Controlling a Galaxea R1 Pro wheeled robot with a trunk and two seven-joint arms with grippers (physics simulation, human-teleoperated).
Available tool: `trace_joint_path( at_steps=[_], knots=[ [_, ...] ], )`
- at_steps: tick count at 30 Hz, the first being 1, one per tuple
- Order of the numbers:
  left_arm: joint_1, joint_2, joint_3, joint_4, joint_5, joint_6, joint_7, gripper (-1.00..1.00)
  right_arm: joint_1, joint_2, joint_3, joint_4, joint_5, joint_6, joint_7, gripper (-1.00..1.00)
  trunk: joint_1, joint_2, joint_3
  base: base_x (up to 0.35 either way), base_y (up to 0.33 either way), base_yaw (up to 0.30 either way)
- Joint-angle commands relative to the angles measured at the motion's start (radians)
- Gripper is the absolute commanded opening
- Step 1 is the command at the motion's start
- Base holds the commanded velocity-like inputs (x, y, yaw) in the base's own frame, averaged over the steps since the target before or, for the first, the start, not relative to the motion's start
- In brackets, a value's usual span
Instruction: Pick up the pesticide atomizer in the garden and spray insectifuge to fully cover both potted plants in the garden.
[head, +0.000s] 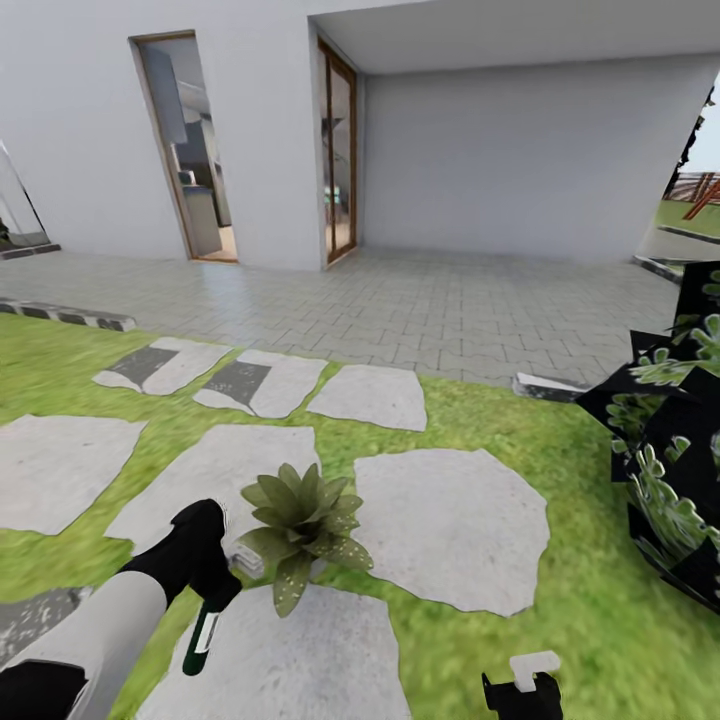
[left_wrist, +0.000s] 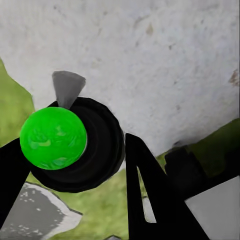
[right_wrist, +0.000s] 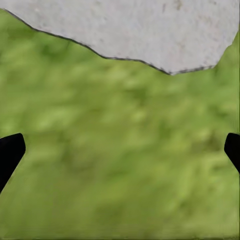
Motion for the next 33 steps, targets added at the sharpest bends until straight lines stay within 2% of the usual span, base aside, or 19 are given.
trace_joint_path(
  at_steps=[1, 11, 17, 22, 24, 26, 28, 29, 32, 33],
  knots=[
    [0.000, 0.001, -0.004, -0.002, -0.008, 0.004, -0.010, -1.00, -0.001, 0.000, 0.008, 0.001, 0.003, -0.002, -0.008, 1.00, 0.000, 0.000, -0.001, -0.078, 0.303, -0.018],
    [0.000, -0.007, -0.004, -0.001, -0.005, 0.005, -0.010, -1.00, -0.001, 0.000, 0.008, 0.001, 0.003, -0.002, -0.008, 1.00, 0.000, 0.000, -0.001, 0.020, 0.330, -0.254],
    [0.000, -0.016, 0.000, -0.001, -0.004, 0.006, -0.008, -1.00, -0.001, 0.000, 0.008, 0.001, 0.003, -0.002, -0.008, 1.00, 0.000, 0.000, -0.001, 0.096, 0.087, -0.298],
    [0.000, -0.060, -0.001, -0.001, -0.008, 0.005, -0.003, -1.00, -0.001, 0.000, 0.008, 0.001, 0.003, -0.002, -0.008, 1.00, 0.000, 0.000, -0.001, 0.004, 0.003, -0.098],
    [0.000, -0.063, -0.003, 0.000, -0.008, 0.004, -0.002, -1.00, -0.001, 0.000, 0.008, 0.001, 0.003, -0.002, -0.008, 1.00, 0.000, 0.000, -0.001, 0.000, 0.000, -0.008],
    [0.000, -0.056, -0.005, 0.003, -0.005, 0.004, -0.001, -1.00, -0.001, 0.000, 0.008, 0.002, 0.004, -0.002, -0.008, 1.00, 0.000, 0.000, -0.001, 0.000, 0.000, -0.003],
    [0.001, -0.030, -0.005, 0.037, -0.007, 0.002, -0.002, -1.00, -0.001, 0.000, 0.008, 0.002, 0.004, -0.002, -0.008, 1.00, 0.000, 0.000, -0.001, 0.000, 0.000, 0.000],
    [0.001, -0.008, -0.006, 0.060, -0.010, 0.001, -0.003, -1.00, -0.001, 0.000, 0.008, 0.002, 0.004, -0.002, -0.008, 1.00, 0.000, 0.000, -0.001, 0.000, 0.000, 0.000],
    [0.000, 0.024, -0.007, 0.085, -0.011, -0.002, -0.004, -1.00, -0.001, 0.000, 0.008, 0.002, 0.004, -0.002, -0.008, 1.00, 0.000, 0.000, -0.001, 0.000, 0.000, 0.000],
    [0.001, 0.027, -0.008, 0.087, -0.010, -0.002, -0.004, -1.00, -0.001, 0.000, 0.008, 0.002, 0.004, -0.002, -0.008, 1.00, 0.000, 0.000, -0.001, 0.000, 0.000, 0.000]
  ],
)
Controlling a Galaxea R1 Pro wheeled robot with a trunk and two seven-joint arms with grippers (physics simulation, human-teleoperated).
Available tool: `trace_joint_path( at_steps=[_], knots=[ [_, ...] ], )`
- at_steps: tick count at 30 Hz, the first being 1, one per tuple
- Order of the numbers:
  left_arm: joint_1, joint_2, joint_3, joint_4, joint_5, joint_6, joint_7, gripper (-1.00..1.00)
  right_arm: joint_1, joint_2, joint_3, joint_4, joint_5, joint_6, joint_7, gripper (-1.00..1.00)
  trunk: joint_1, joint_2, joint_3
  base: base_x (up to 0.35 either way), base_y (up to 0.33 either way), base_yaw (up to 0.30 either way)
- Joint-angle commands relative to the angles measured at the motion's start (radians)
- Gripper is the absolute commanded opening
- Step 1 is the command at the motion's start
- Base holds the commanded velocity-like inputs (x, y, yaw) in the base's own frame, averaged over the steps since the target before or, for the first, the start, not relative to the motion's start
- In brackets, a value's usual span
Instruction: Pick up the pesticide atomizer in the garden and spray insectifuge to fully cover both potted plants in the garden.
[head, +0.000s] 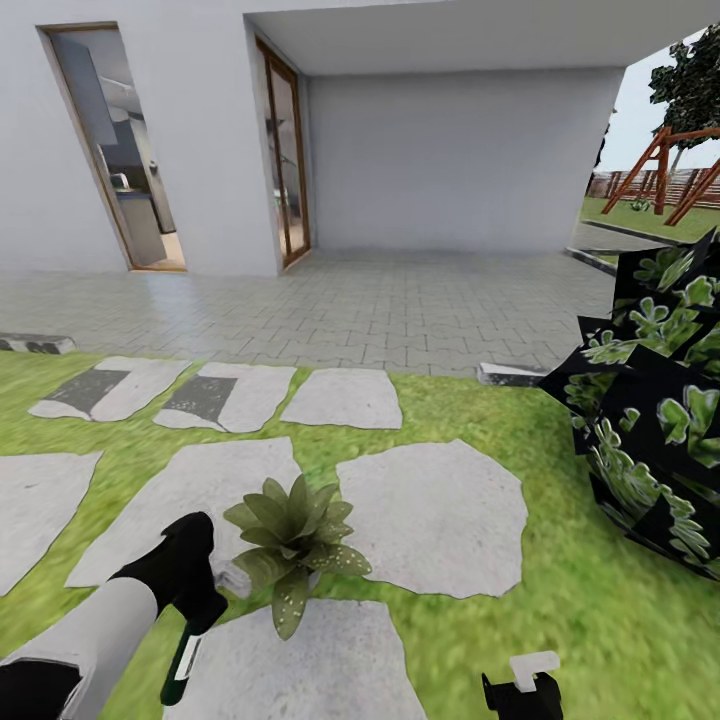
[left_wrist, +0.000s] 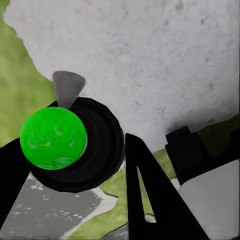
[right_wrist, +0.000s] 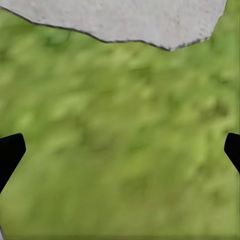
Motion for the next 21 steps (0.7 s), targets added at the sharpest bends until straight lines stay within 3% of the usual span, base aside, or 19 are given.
trace_joint_path(
  at_steps=[1, 10, 16, 21],
  knots=[
    [0.000, -0.001, -0.004, -0.002, -0.006, 0.005, -0.009, -1.00, -0.001, 0.000, 0.008, 0.001, 0.003, -0.002, -0.008, 1.00, 0.000, 0.000, -0.001, 0.000, 0.000, 0.000],
    [0.000, -0.050, -0.001, -0.001, -0.006, 0.005, -0.008, -1.00, -0.001, 0.000, 0.008, 0.001, 0.003, -0.002, -0.008, 1.00, 0.000, 0.000, -0.001, 0.000, 0.000, -0.005],
    [-0.001, -0.019, -0.004, -0.007, -0.008, 0.005, -0.004, -1.00, -0.001, 0.000, 0.008, 0.001, 0.003, -0.002, -0.007, 1.00, 0.000, 0.000, -0.001, 0.000, 0.000, -0.235],
    [-0.001, -0.012, -0.005, -0.013, -0.009, 0.005, 0.008, -1.00, -0.001, 0.000, 0.008, 0.001, 0.003, -0.002, -0.008, 1.00, 0.000, 0.000, -0.001, 0.015, 0.015, -0.276]
  ],
)
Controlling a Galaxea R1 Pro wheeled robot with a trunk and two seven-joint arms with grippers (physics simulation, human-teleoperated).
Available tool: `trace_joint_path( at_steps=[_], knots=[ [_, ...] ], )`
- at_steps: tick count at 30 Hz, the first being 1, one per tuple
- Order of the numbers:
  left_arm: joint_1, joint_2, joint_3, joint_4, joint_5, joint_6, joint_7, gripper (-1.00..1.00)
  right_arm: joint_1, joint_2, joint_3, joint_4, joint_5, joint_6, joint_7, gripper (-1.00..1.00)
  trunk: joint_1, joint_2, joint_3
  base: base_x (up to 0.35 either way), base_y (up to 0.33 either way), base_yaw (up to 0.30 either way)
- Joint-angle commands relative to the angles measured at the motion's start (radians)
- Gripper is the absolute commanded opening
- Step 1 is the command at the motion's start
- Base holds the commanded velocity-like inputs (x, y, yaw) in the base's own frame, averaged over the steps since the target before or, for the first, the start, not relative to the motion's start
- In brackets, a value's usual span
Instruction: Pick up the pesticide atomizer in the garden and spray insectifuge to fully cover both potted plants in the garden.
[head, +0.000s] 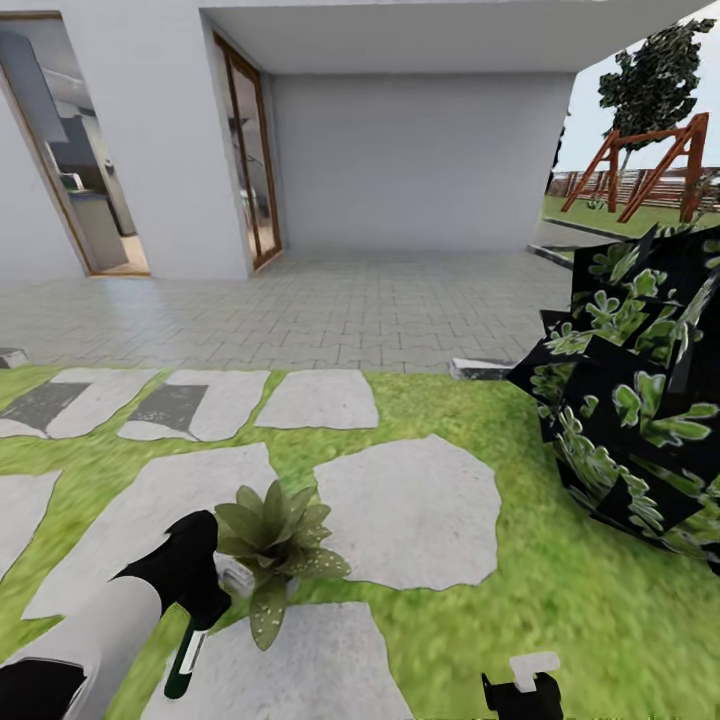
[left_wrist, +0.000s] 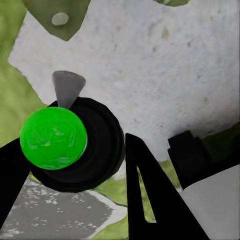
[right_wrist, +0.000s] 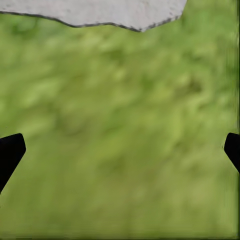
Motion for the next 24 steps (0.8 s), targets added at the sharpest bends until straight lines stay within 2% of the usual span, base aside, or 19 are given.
trace_joint_path(
  at_steps=[1, 3, 6, 15, 18, 24],
  knots=[
    [0.000, 0.000, -0.005, -0.004, -0.006, 0.005, 0.011, -1.00, -0.001, 0.000, 0.008, 0.001, 0.003, -0.002, -0.008, 1.00, 0.000, 0.000, -0.001, 0.106, 0.158, -0.242],
    [0.000, -0.002, -0.003, -0.001, -0.005, 0.006, 0.062, -1.00, -0.001, 0.000, 0.008, 0.001, 0.003, -0.002, -0.008, 1.00, 0.000, 0.000, -0.001, 0.096, 0.237, -0.116],
    [0.000, -0.002, -0.001, 0.005, -0.004, 0.006, 0.086, -1.00, -0.001, 0.000, 0.008, 0.001, 0.003, -0.002, -0.008, 1.00, 0.000, 0.000, -0.001, 0.024, 0.310, -0.023],
    [0.001, -0.010, 0.001, 0.011, 0.012, 0.007, 0.084, -1.00, -0.001, 0.000, 0.008, 0.001, 0.003, -0.002, -0.007, 1.00, 0.000, 0.000, -0.001, -0.096, 0.303, -0.023],
    [0.001, -0.014, 0.001, 0.013, 0.014, 0.009, 0.082, -1.00, -0.001, 0.000, 0.008, 0.001, 0.003, -0.002, -0.007, 1.00, 0.000, 0.000, -0.001, -0.096, 0.120, -0.244],
    [0.037, -0.016, 0.005, 0.005, 0.011, 0.009, 0.082, -1.00, -0.001, 0.000, 0.008, 0.001, 0.003, -0.002, -0.008, 1.00, 0.000, 0.000, -0.001, -0.009, 0.012, -0.255]
  ],
)
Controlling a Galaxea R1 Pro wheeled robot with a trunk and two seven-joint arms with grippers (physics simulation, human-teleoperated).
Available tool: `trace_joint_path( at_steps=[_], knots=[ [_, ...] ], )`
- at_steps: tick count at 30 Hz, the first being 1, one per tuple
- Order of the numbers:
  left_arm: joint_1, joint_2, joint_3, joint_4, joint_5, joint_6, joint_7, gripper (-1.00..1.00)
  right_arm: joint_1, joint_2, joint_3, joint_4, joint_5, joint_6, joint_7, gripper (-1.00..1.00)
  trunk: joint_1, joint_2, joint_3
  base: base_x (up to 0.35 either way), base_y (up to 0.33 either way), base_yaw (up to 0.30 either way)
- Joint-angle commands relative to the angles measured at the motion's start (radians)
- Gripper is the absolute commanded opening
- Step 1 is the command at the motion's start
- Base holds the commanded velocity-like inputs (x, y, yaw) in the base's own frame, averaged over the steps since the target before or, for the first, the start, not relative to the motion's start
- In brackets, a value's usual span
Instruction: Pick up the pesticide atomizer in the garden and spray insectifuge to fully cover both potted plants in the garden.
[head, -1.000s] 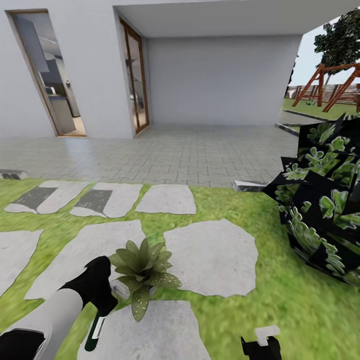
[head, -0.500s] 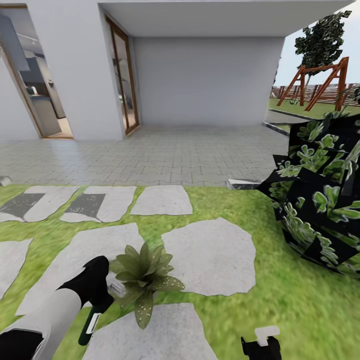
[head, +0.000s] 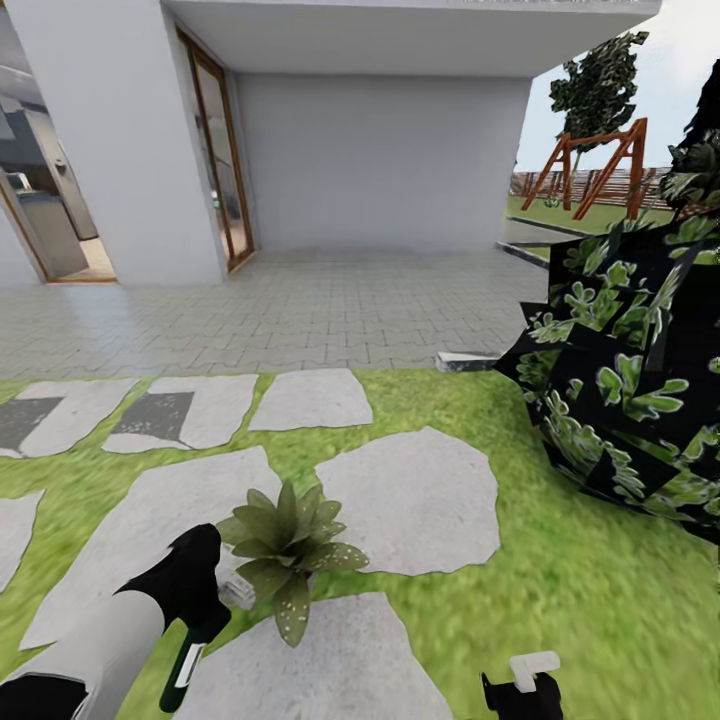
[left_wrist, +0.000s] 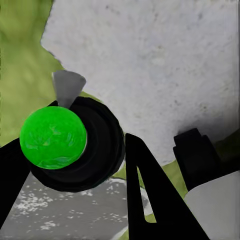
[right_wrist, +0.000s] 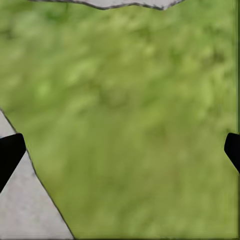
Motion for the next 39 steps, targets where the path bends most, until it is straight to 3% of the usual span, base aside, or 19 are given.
trace_joint_path(
  at_steps=[1, 9, 17, 26, 39],
  knots=[
    [0.001, 0.001, -0.003, -0.006, -0.008, 0.003, -0.010, -1.00, -0.001, 0.000, 0.008, 0.001, 0.003, -0.002, -0.008, 1.00, 0.000, 0.000, -0.001, -0.001, 0.001, -0.072],
    [0.003, 0.016, 0.000, 0.002, -0.001, 0.000, -0.013, -1.00, -0.001, 0.000, 0.009, 0.001, 0.003, -0.003, -0.008, 1.00, 0.000, 0.000, -0.001, 0.000, 0.000, -0.010],
    [0.004, 0.004, 0.000, 0.001, 0.002, -0.037, -0.012, -1.00, -0.001, -0.001, 0.009, 0.001, 0.003, -0.003, -0.008, 1.00, 0.000, 0.000, -0.001, 0.000, 0.000, -0.012],
    [0.004, 0.007, -0.001, 0.001, 0.003, -0.042, -0.011, -1.00, -0.001, -0.001, 0.009, 0.001, 0.003, -0.003, -0.006, 1.00, 0.000, 0.000, -0.001, -0.051, 0.041, -0.245],
    [0.004, 0.012, 0.000, 0.003, 0.004, -0.042, -0.011, -1.00, -0.001, 0.000, 0.009, 0.001, 0.003, -0.002, -0.007, 1.00, 0.000, 0.000, -0.001, -0.190, 0.268, -0.268]
  ],
)
